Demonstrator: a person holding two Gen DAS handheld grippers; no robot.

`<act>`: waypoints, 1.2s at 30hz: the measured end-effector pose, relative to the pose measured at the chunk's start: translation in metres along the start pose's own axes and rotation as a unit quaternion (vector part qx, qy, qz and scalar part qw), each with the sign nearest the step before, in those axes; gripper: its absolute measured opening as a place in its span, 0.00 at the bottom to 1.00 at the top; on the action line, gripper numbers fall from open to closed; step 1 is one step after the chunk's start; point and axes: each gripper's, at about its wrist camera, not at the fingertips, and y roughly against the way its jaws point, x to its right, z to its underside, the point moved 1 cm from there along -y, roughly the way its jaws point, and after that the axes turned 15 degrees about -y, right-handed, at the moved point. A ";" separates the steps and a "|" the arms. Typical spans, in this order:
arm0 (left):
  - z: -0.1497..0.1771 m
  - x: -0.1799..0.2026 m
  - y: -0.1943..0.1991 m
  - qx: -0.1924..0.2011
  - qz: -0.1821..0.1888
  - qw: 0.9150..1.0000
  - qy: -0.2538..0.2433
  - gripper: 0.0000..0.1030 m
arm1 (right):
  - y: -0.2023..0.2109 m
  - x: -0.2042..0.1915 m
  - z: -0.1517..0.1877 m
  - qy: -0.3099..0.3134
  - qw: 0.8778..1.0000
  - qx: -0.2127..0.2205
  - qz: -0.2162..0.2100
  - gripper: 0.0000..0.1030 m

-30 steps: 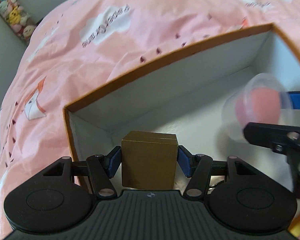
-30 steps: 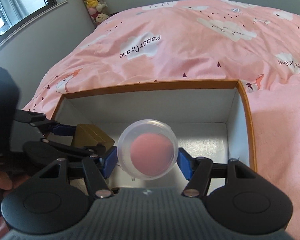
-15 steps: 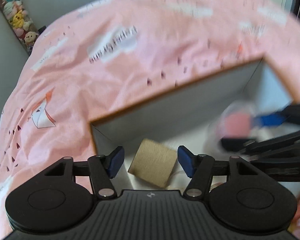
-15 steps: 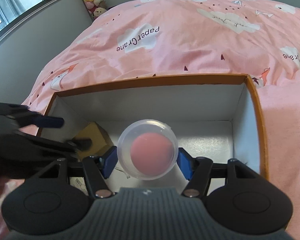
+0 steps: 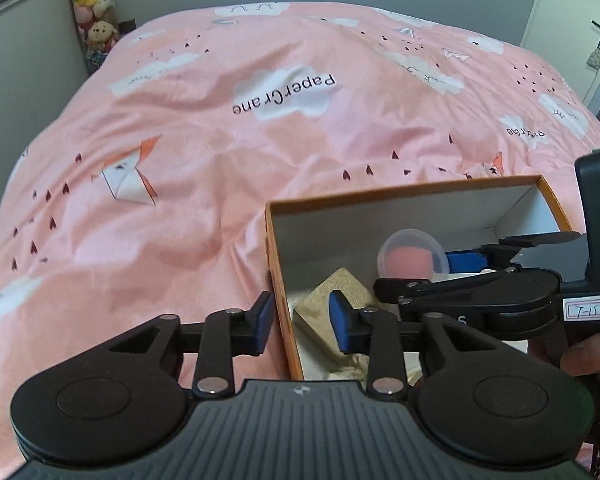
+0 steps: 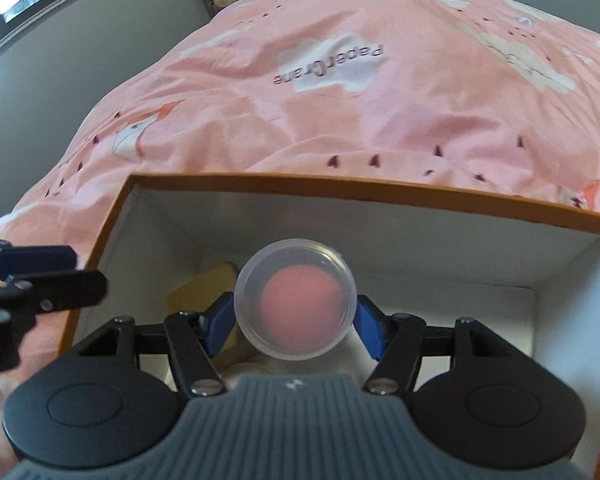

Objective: Organize rigid objects
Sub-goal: 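Lower the pink tub into the orange box and open the right tool, then withdraw both tools from the orange box toward the remaining items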

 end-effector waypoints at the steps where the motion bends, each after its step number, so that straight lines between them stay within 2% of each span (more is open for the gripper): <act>1: 0.003 -0.001 -0.001 0.000 0.004 1.000 0.003 0.35 | -0.001 -0.003 0.001 0.003 1.000 -0.005 -0.003 0.62; 5: 0.009 -0.003 -0.003 0.002 0.020 1.000 0.019 0.34 | -0.003 -0.008 0.008 -0.002 0.999 -0.032 -0.020 0.62; 11: 0.013 -0.004 -0.004 0.003 0.024 0.999 0.028 0.33 | -0.015 -0.007 0.016 -0.024 0.997 -0.072 -0.006 0.62; 17: 0.014 -0.004 -0.003 0.002 0.024 0.999 0.035 0.33 | -0.015 -0.009 0.020 -0.018 0.998 -0.066 -0.003 0.64; 19: 0.014 -0.003 -0.003 0.003 0.023 0.999 0.033 0.33 | -0.014 -0.009 0.021 -0.019 0.998 -0.067 -0.003 0.70; 26: 0.019 0.007 0.022 0.033 0.008 0.999 0.025 0.33 | 0.016 -0.012 0.026 0.011 0.999 -0.032 0.016 0.71; 31: 0.027 0.034 0.071 0.103 -0.012 0.995 -0.011 0.34 | 0.066 -0.006 0.042 0.002 1.000 0.016 0.005 0.71; 36: 0.049 0.064 0.111 0.145 0.007 0.989 -0.025 0.38 | 0.122 0.000 0.073 0.020 0.998 0.067 -0.007 0.71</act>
